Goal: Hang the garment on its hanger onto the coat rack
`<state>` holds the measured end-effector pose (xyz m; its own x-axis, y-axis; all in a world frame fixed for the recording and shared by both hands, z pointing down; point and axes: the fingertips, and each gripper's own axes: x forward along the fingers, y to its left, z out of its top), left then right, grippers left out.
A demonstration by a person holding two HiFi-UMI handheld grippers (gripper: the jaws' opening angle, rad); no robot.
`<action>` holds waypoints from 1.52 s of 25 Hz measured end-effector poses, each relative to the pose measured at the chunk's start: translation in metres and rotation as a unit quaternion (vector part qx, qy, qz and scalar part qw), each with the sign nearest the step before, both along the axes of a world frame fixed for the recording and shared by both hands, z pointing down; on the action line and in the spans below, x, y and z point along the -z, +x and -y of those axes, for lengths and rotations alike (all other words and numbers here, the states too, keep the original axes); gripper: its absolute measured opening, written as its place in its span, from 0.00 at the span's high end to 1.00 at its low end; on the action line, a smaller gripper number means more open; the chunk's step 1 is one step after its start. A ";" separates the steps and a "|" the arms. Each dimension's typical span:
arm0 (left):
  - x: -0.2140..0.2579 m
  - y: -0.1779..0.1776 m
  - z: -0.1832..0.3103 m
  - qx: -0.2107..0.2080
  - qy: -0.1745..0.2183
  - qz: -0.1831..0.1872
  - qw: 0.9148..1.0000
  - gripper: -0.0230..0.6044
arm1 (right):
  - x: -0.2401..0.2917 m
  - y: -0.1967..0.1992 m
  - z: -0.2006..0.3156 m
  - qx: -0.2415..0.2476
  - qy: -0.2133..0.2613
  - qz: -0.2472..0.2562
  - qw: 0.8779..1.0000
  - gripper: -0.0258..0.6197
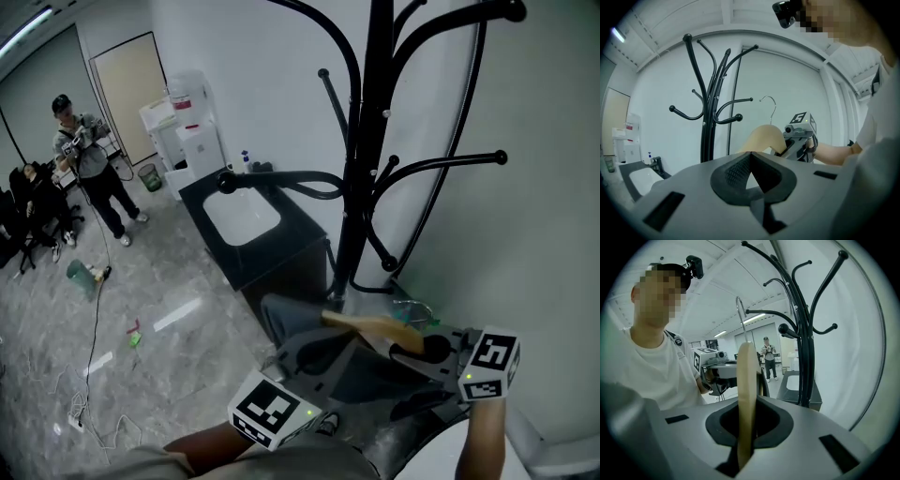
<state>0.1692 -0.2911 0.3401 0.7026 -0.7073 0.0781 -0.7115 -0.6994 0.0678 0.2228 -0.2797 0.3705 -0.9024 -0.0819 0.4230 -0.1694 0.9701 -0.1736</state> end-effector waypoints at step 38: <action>-0.026 -0.031 0.108 0.047 -0.033 0.009 0.998 0.96 | -0.062 -0.043 0.143 0.143 -0.028 -0.037 0.989 0.91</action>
